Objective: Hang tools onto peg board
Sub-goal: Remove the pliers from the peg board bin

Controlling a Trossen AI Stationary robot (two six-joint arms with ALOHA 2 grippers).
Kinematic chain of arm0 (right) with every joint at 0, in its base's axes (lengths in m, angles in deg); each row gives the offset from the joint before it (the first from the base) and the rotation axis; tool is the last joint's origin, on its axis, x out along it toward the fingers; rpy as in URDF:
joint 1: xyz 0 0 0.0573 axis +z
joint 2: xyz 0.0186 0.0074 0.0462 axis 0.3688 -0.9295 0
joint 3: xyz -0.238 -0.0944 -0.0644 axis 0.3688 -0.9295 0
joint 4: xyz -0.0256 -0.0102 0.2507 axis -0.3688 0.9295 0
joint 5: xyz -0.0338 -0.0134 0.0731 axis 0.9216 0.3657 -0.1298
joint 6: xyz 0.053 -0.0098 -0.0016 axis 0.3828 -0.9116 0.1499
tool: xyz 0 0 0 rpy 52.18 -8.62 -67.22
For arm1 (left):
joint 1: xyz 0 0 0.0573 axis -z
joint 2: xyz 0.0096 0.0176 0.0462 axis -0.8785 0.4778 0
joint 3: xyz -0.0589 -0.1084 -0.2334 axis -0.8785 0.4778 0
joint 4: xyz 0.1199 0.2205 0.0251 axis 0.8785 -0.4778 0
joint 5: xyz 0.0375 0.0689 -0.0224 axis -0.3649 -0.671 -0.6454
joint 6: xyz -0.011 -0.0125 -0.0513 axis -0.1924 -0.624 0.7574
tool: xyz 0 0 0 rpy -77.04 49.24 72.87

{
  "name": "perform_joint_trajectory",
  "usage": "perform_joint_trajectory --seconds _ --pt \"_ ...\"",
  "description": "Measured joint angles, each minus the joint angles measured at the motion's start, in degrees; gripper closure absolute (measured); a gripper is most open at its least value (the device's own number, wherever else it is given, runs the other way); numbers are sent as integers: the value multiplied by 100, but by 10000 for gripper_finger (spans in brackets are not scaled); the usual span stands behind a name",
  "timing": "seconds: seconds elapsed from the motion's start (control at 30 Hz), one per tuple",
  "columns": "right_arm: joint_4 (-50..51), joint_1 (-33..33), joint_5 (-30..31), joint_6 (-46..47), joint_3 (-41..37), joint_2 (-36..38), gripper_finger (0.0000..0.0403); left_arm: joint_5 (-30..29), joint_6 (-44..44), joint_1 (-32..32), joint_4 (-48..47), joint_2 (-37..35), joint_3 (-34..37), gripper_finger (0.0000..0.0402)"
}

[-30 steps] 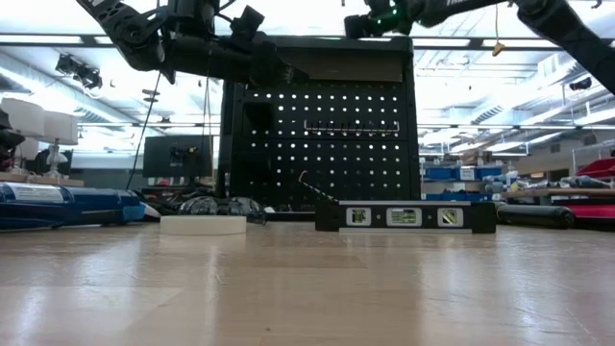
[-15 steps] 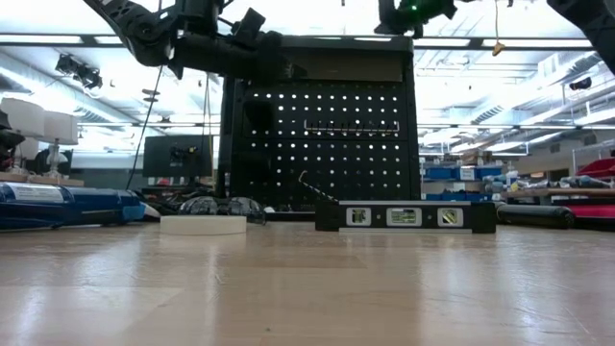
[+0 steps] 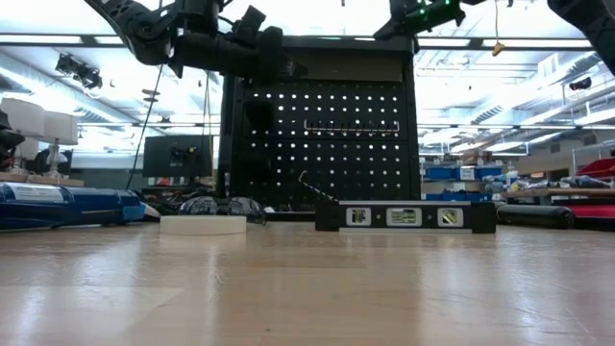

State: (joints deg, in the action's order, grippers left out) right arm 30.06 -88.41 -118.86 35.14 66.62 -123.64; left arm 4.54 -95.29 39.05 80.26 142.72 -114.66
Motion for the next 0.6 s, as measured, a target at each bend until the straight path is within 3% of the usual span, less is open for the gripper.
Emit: perform_joint_trajectory --seconds 0.23,0.37,0.6 --pt "1 534 -87 -1174 0 0 285 1 4 68 -78 0 0 241" --pt "-59 708 -589 -1644 1 -35 262 -2 -4 104 -75 0 0 241" --pt "-712 713 -1201 -1467 0 -411 252 -1 -11 153 -71 0 0 241"
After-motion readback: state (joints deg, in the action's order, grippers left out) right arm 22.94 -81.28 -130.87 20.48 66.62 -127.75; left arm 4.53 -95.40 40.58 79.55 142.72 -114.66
